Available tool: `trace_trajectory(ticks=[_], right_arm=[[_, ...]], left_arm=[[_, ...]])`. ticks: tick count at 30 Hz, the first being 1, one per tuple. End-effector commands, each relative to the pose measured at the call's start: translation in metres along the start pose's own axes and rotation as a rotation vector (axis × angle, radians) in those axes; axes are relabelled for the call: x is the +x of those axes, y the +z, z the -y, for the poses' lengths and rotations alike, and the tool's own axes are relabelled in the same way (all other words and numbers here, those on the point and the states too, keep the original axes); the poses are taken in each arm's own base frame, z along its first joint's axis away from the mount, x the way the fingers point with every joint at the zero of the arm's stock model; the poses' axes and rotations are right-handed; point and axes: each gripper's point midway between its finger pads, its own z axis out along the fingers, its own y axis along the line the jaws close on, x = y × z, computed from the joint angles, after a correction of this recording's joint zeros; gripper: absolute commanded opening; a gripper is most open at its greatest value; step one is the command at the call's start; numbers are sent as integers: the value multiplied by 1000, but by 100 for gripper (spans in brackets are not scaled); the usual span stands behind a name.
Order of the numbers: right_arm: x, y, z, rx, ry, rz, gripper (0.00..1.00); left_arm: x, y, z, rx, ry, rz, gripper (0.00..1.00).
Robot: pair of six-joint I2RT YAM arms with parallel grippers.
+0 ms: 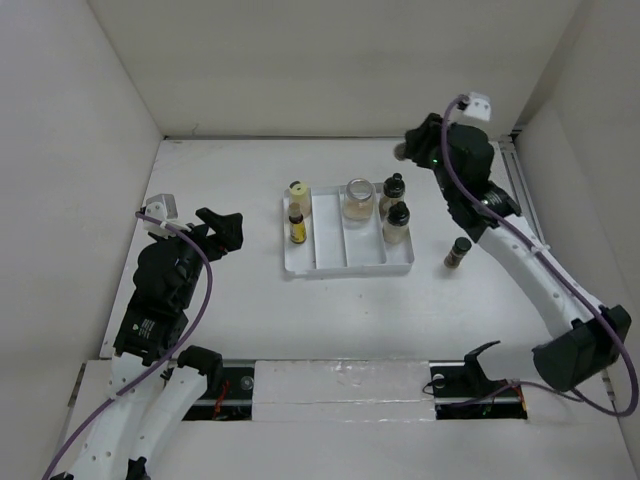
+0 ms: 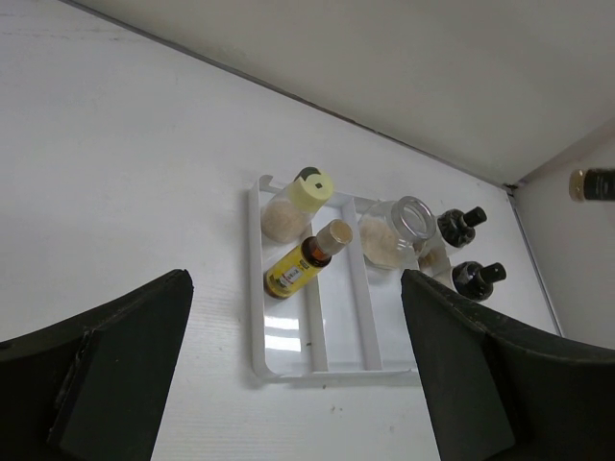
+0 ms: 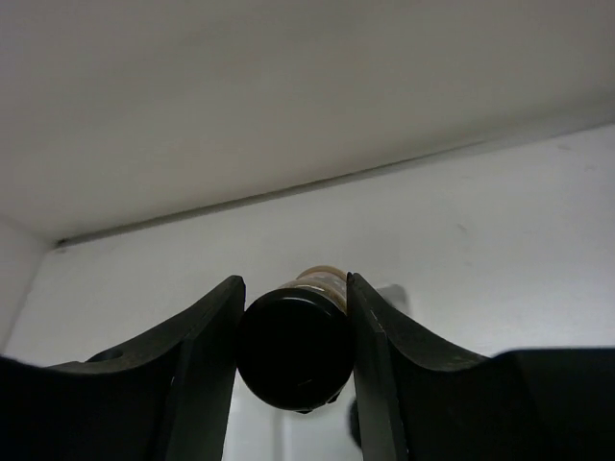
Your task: Organize the condiment bottles
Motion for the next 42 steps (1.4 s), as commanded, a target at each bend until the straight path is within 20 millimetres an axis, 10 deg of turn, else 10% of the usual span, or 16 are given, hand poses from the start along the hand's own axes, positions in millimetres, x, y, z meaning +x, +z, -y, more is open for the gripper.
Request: trace_trajectory(ticks=[1,9,17,35,42], right_arm=[[14,3,-84,-231,-51,-48,43],[108,46,-177,-347,-176,-201,44],[196,85,-180,-320,-267,-342,44],[268,113,-160,-203,-342,-404,47],[263,110,-160,-203,-331,-402,72]], left_arm=[[-9,2,5,24,4,34,86],[-9,2,4,16,4,39,86],[-8,4,3,12,5,31,86],[-6,6,2,7,7,24,86],[-6,6,2,7,7,24,86]])
